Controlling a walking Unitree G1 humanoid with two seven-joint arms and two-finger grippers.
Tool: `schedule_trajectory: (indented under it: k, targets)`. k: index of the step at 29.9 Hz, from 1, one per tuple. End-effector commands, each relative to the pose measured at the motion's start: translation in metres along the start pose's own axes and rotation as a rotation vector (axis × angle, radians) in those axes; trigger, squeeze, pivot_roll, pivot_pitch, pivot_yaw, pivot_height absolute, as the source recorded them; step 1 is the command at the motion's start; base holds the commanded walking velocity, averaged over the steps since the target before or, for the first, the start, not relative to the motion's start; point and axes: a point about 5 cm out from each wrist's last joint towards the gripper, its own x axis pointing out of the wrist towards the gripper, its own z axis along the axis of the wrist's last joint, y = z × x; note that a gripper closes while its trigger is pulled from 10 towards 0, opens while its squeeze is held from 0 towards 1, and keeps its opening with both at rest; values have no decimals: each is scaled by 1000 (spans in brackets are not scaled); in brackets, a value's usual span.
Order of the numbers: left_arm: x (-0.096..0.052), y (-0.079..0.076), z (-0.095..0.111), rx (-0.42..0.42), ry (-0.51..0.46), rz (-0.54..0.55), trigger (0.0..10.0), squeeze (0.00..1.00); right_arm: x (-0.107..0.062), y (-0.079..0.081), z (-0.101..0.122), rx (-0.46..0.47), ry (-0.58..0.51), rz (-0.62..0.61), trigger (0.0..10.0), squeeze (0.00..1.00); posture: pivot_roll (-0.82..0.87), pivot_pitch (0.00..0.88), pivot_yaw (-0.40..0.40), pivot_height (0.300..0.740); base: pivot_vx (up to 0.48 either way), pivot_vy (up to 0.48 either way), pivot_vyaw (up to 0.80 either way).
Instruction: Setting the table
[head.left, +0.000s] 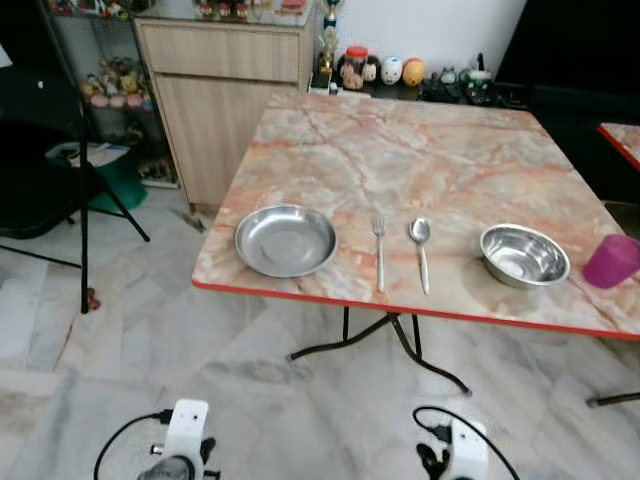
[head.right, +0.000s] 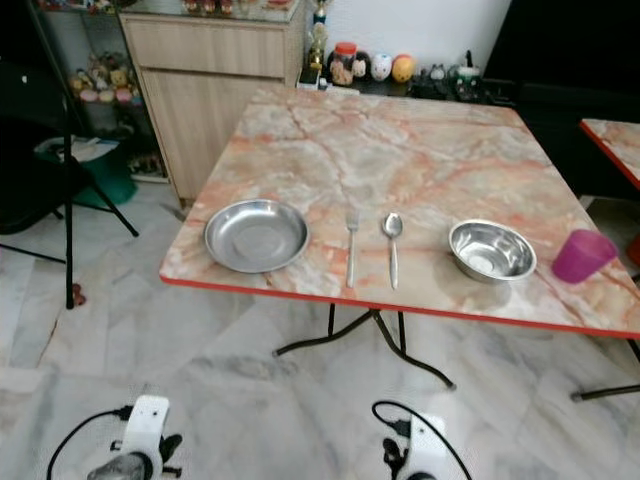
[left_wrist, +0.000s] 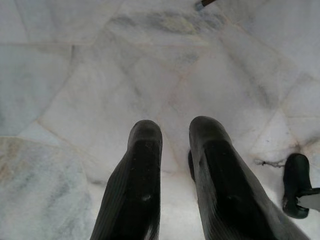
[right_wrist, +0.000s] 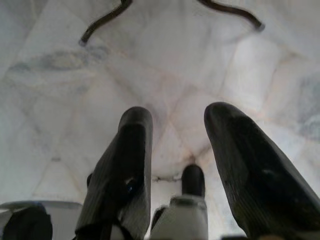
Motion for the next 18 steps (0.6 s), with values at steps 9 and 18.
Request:
schedule_trajectory:
  k: [9, 18]
  targets:
    - [-2, 10, -3, 1, 5, 38, 10000, 0, 1, 7, 0, 9, -6, 20, 10000, 0, 63, 0, -33, 740, 0, 58, 0]
    - [-1, 11, 1, 17, -16, 45, 10000, 0, 1, 8, 0, 10, -7, 22, 10000, 0, 64, 0, -31, 740, 0, 32, 0]
